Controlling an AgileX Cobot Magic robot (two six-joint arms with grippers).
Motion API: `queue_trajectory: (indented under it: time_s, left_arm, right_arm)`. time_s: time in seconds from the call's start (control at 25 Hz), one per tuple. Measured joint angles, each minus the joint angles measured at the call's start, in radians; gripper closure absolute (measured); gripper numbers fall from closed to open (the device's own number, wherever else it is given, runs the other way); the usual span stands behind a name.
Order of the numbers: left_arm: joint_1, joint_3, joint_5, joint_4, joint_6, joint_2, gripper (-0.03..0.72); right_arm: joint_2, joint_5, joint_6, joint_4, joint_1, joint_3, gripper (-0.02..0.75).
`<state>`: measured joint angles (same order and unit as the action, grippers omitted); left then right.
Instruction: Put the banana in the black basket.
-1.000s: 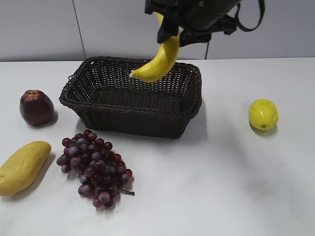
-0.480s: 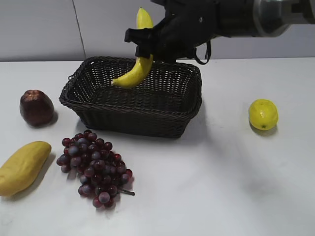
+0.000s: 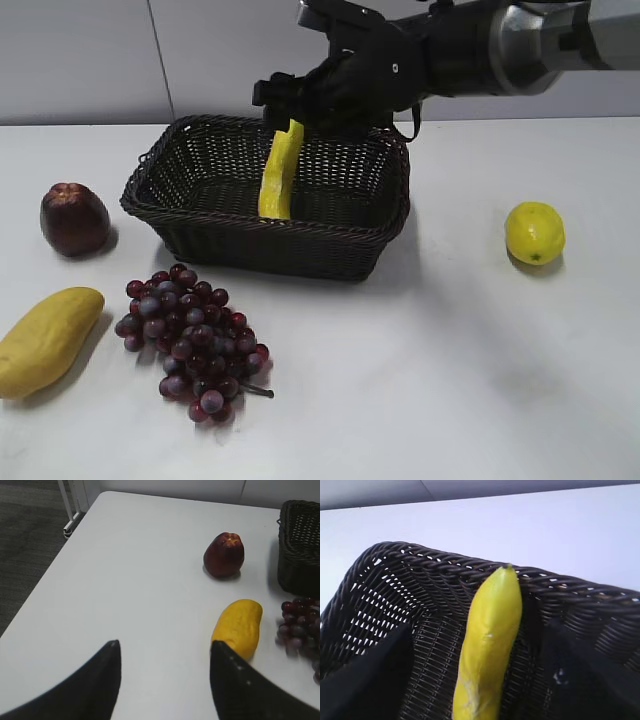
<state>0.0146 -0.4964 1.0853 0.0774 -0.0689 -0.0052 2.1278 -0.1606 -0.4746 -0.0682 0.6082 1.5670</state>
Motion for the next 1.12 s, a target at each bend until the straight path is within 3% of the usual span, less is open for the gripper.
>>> queue_trajectory:
  time_s: [0.2, 0.68, 0.8, 1.0, 1.12]
  left_arm:
    - [0.000, 0.000, 0.000, 0.000, 0.000, 0.000, 0.129]
    - [0.000, 0.000, 0.000, 0.000, 0.000, 0.000, 0.129]
    - [0.000, 0.000, 0.000, 0.000, 0.000, 0.000, 0.129]
    - [0.000, 0.000, 0.000, 0.000, 0.000, 0.000, 0.129]
    - [0.000, 0.000, 0.000, 0.000, 0.000, 0.000, 0.129]
  right_arm:
    - [-0.088, -0.141, 0.034, 0.046, 0.001, 0.002, 0.104]
    - [-0.384, -0.819, 0.329, 0.068, 0.003, 0.004, 0.148]
    - [-0.454, -0.948, 0.356, 0.133, 0.003, 0.004, 0.148]
    - [-0.571, -1.042, 0.369, 0.266, 0.003, -0.025, 0.148]
    - [-0.652, -1.046, 0.373, 0.268, -0.002, -0.104, 0.148]
